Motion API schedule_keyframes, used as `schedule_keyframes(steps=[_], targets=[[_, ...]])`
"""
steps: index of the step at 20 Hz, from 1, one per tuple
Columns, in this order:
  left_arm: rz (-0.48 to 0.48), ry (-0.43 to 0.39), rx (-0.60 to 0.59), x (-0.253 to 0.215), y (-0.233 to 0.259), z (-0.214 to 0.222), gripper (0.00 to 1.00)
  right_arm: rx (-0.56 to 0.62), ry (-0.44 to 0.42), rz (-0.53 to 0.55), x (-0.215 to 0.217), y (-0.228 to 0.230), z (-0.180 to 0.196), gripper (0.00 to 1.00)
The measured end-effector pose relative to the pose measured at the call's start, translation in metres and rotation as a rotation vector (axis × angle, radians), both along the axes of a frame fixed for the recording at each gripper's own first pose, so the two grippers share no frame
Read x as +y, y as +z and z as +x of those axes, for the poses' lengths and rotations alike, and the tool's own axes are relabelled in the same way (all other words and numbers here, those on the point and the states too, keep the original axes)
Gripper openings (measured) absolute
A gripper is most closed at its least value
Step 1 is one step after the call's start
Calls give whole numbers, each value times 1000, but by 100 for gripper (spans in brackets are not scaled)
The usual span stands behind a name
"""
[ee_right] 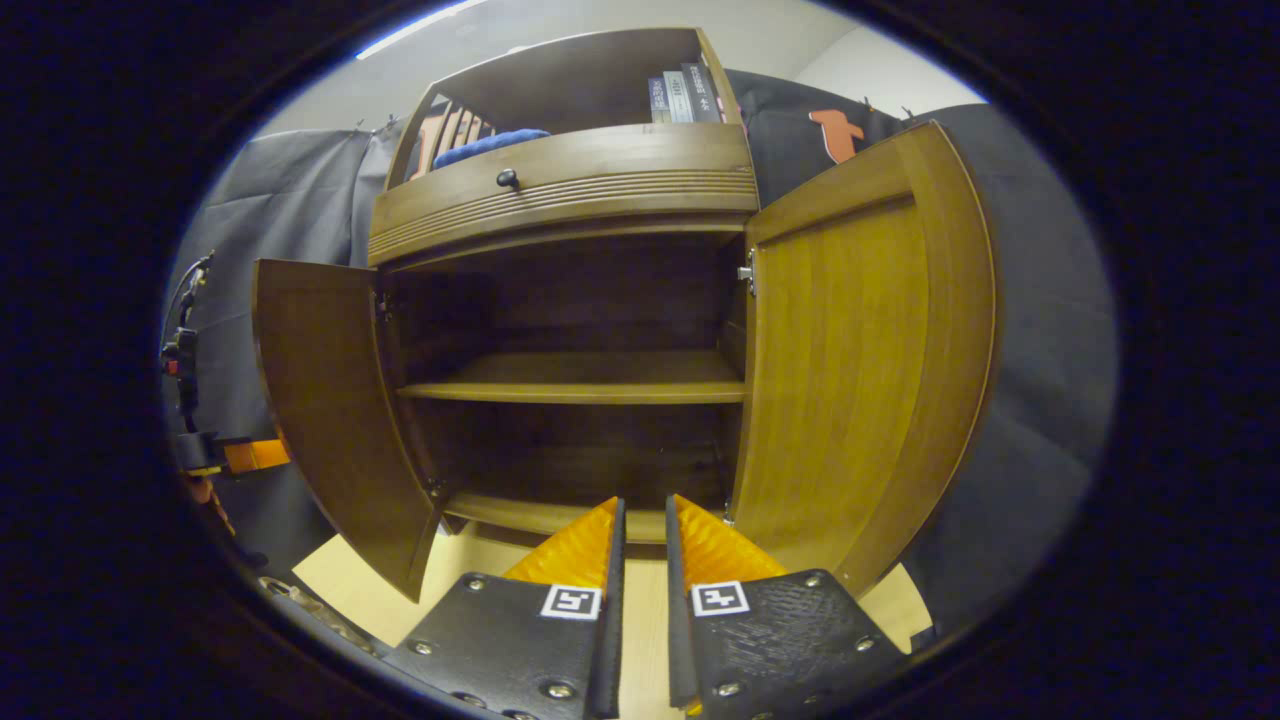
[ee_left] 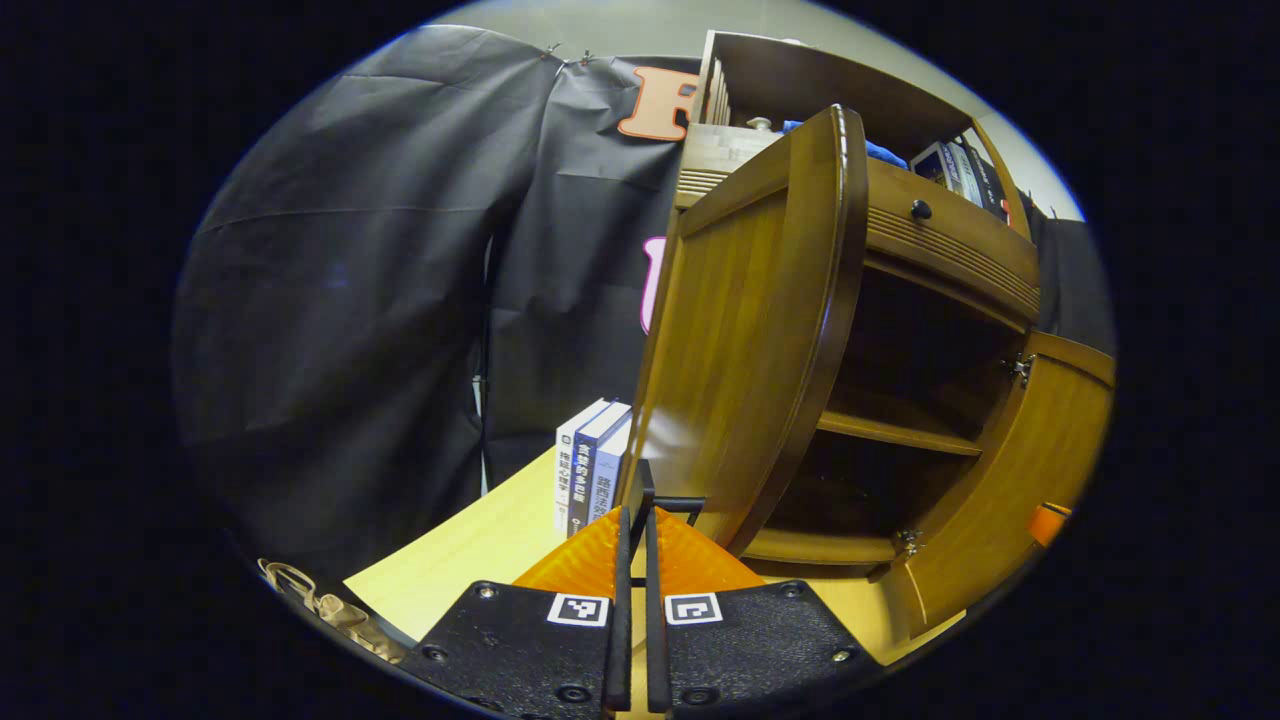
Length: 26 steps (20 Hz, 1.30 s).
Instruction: Open the right door of the double-door shoe cabinet with the right hand, and open the left door with the left hand.
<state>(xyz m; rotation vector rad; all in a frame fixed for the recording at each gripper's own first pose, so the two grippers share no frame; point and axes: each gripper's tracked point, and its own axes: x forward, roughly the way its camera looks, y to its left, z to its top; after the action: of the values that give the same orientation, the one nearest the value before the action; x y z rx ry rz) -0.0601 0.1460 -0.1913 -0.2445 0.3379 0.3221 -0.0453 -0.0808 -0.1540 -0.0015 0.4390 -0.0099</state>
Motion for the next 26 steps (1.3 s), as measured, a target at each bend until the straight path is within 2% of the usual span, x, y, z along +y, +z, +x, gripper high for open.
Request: schedule_keyframes(steps=[2,3,4,5,6,11,13,15,19,20,21,22,26], targets=[[9,27,5,12,-1,-4,3,2,0,2,1,-2,1,19],[12,41,8,17,-1,-6,6,4,2,4,2,-4,3,19],[15,54,11,23,-2,-9,0,7,5,7,3,-5,3,19],[20,71,20,24,-1,-12,10,9,9,10,5,-6,5,19],[32,87,28,31,-5,-15,1,9,12,12,6,-6,6,19],[54,169,45,68,-6,-37,1,11,28,18,12,-7,13,19],[33,166,17,62,-1,-35,1,6,32,22,13,-5,16,19],[52,169,14,56,4,-32,1,-8,30,18,11,1,19,19],[85,83,-27,19,26,-7,1,-88,4,-6,1,32,25,19],[95,54,-43,9,34,1,1,-113,-6,-18,-2,42,26,23],[107,23,-60,-1,42,9,1,-134,-15,-30,-6,52,28,19],[118,-6,-74,-11,50,17,0,-155,-22,-40,-8,61,30,19],[119,-163,-146,-71,82,48,1,-244,-44,-68,-7,104,30,19]])
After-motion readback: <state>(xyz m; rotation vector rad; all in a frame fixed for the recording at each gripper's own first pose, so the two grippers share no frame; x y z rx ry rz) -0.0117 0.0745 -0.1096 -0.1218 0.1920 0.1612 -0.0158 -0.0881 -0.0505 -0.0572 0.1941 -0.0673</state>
